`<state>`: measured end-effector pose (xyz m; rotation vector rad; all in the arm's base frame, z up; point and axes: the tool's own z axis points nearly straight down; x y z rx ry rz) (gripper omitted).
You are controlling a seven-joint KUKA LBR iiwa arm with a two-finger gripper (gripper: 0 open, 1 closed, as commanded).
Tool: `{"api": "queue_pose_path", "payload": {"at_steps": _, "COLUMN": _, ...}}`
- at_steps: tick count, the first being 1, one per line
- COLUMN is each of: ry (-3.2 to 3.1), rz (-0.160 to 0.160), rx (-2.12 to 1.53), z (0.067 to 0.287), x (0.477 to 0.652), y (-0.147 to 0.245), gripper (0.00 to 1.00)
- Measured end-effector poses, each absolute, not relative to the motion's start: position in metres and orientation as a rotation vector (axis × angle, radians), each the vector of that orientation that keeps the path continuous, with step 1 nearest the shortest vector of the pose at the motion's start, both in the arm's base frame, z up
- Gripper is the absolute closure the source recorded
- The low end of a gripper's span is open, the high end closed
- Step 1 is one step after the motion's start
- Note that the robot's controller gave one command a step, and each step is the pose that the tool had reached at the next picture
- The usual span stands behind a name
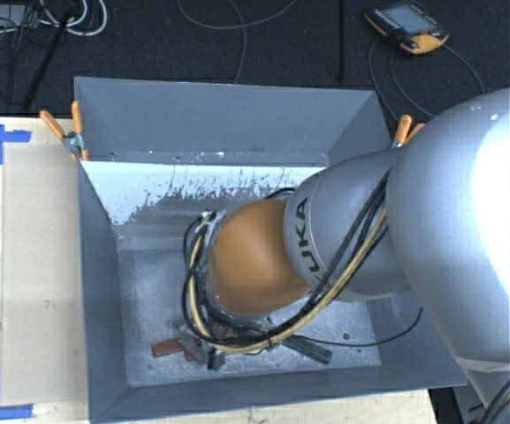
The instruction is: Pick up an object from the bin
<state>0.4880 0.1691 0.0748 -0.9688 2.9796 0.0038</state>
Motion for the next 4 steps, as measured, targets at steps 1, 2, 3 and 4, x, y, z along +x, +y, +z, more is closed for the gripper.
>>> {"api": "queue_pose_path", "payload": {"at_steps": 1, "ry": 2.98, "rz": 0.004, "rx": -0.968, "z": 0.075, "x": 0.488, "y": 0.169, "gripper": 1.0}}
{"api": "queue_pose_path", "payload": {"at_steps": 2, "ry": 2.997, "rz": 0.002, "rx": -0.961, "z": 0.121, "x": 0.492, "y": 0.155, "gripper": 1.0}}
{"api": "queue_pose_path", "payload": {"at_steps": 3, "ry": 3.0, "rz": 0.001, "rx": -0.934, "z": 0.149, "x": 0.48, "y": 0.158, "gripper": 0.0}}
{"api": "queue_pose_path", "payload": {"at_steps": 4, "ry": 3.001, "rz": 0.001, "rx": -0.933, "z": 0.149, "x": 0.48, "y": 0.157, "gripper": 0.0}}
